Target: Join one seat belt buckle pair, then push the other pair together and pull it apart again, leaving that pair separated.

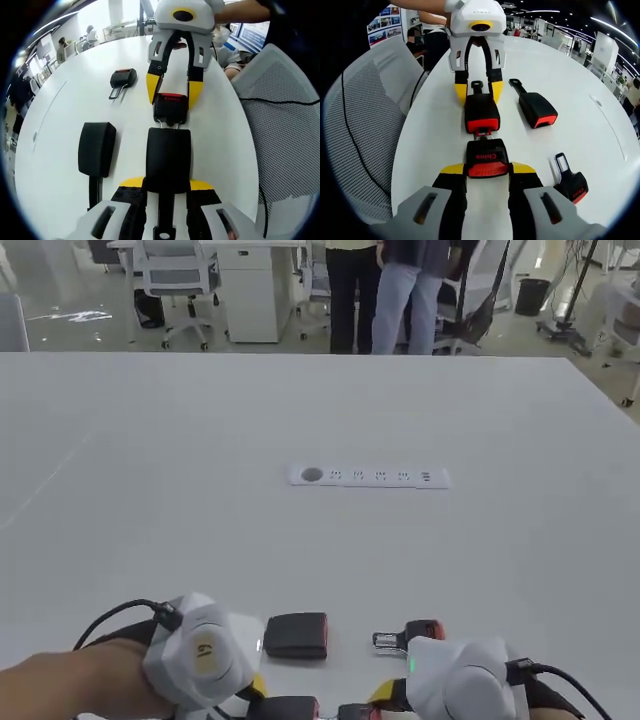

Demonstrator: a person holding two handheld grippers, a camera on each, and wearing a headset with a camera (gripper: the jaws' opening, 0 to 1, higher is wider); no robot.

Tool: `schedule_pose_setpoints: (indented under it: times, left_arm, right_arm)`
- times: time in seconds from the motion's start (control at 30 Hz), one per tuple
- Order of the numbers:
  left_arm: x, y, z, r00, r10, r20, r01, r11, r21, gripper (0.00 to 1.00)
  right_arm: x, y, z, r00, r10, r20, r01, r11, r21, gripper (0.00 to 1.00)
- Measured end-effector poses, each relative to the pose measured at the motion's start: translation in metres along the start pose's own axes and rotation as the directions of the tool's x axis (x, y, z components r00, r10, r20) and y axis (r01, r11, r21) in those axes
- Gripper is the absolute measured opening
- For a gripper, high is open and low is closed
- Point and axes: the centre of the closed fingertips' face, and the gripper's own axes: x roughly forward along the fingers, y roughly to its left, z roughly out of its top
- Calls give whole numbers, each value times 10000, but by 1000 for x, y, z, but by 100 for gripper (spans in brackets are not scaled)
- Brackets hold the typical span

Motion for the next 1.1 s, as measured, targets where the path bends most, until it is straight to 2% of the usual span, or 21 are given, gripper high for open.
schedule_pose_setpoints:
  times: [0.13, 0.83, 0.87, 0.9, 1.1]
  left_arm:
    - [0, -1, 1, 10000, -25, -12, 25, 10000, 70, 30]
    - [0, -2, 3, 10000, 43, 59, -43, 10000, -8, 30]
    - [-1, -2, 0, 10000, -17, -50, 18, 10000, 91, 30]
    - [0, -2, 2, 10000, 8, 69, -8, 10000, 18, 30]
    - [0, -1, 0, 10000, 19, 94, -19, 10000, 1, 30]
  right_arm:
    - [2, 2, 4, 9999, 66, 86, -67, 9998, 184, 29]
    - [6, 2, 12, 10000, -7, -53, 7, 10000, 78, 29]
    - [4, -8, 8, 9980, -484, -407, 477, 9987, -174, 29]
    - [9, -1, 11, 9996, -112, -243, 111, 9999, -56, 29]
    - [11, 2, 9, 9993, -107, -353, 106, 9999, -16, 29]
